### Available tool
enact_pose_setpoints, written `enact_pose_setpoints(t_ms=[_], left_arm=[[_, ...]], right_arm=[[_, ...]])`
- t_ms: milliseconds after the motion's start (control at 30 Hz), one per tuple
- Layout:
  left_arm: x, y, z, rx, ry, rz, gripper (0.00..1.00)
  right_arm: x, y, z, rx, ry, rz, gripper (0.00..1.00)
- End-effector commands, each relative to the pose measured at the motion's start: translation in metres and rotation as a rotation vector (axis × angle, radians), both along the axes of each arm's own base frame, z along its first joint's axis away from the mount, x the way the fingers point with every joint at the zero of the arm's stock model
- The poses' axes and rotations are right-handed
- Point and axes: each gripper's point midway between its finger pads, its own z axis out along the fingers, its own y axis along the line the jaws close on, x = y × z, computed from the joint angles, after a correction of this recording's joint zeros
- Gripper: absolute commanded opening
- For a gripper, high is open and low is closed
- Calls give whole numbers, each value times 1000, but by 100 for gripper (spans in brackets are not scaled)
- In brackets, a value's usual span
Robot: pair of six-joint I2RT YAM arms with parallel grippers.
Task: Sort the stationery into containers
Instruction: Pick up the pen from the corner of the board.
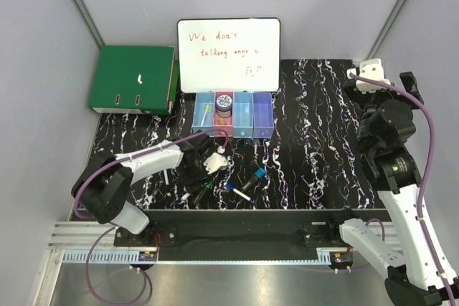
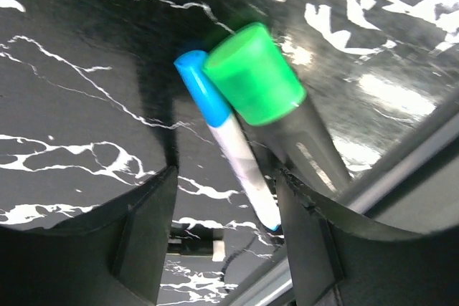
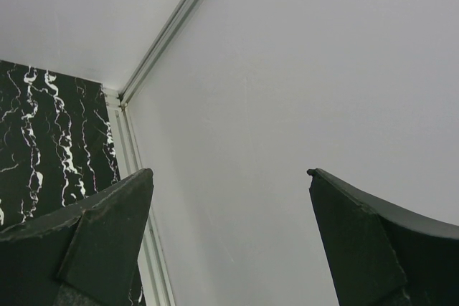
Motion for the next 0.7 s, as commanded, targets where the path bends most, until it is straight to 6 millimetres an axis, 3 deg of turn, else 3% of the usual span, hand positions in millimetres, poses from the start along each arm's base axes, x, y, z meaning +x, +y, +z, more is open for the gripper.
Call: enact_pose_setpoints(t_ms=[0,100,200,267,367,533,600,667], left_arm=[[21,-6,0,18,-67,26,60],[23,-6,-3,26,-74,37,56],[26,-7,-5,28,-77,43,38],[26,-7,-8,33,-69,47,18],[26,-8,-11,36,-58,45,0],[32,-13,-6,31,-70,38,0],[38,-16,5,18,-99,42,0],[50,-23,28,-24,-160,55,0]], right_arm=[[-9,-5,24,42,-73,-7,97],[-8,-4,23,48,-71,-3,97],[-6,-3,23,51,-70,-1,97],[-5,-3,24,50,-72,0,97],[-4,-2,26,48,-73,3,97],[-3,-2,28,45,-73,1,97],[-3,-3,29,39,-70,0,97],[-4,-3,29,36,-70,-3,97]])
